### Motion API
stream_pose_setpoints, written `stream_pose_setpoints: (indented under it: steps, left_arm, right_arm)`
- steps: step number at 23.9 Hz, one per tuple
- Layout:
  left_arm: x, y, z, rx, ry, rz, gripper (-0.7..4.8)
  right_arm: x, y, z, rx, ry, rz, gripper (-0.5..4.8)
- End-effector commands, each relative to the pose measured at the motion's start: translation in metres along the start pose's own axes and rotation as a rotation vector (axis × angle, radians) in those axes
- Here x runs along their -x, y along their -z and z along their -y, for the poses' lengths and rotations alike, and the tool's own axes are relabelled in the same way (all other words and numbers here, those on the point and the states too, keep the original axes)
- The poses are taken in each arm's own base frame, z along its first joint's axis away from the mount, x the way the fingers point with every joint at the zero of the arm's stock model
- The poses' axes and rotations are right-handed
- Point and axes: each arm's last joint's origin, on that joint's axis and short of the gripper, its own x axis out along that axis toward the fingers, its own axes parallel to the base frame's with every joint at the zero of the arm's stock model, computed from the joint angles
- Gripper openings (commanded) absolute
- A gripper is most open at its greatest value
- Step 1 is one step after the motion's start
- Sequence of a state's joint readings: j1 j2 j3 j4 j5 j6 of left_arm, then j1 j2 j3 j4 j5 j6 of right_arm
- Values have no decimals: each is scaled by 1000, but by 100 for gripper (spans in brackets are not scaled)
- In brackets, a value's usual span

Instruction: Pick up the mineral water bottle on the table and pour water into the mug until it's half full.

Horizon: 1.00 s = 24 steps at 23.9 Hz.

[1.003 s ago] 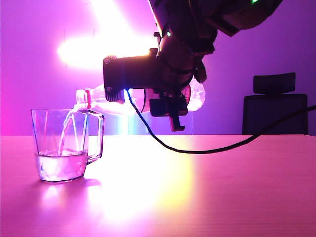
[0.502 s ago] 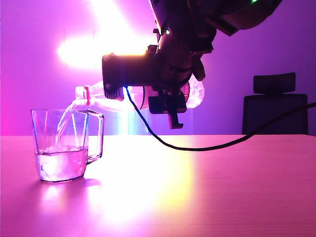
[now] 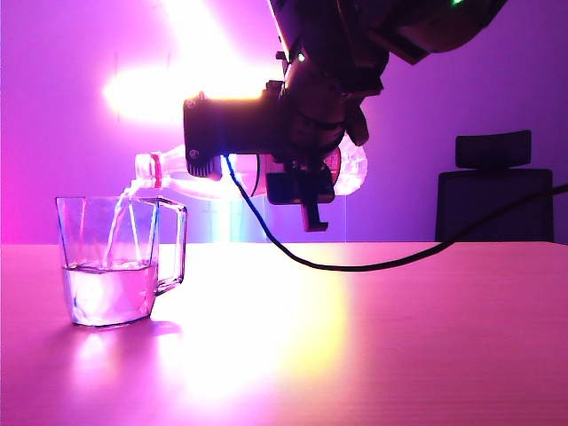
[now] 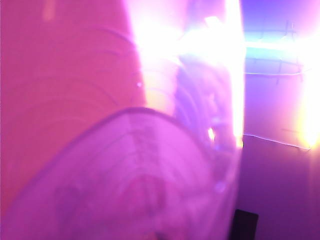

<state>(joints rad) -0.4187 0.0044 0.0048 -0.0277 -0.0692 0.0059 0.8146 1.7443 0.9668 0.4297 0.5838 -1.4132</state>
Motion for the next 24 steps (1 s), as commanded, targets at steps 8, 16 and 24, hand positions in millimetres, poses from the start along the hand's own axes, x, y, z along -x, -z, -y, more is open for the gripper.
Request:
stream_pose_setpoints:
  steps: [8, 16, 24]
  left_arm:
    - [0, -2, 0, 3, 2, 9, -2]
    - [0, -2, 0, 3, 2, 9, -2]
    - [0, -2, 0, 3, 2, 9, -2]
  right_arm:
    - [6, -6, 10, -199, 49, 19, 239]
    - [19, -1, 26, -631, 48, 69, 238]
    - [51, 23, 61, -1229, -62, 225, 239]
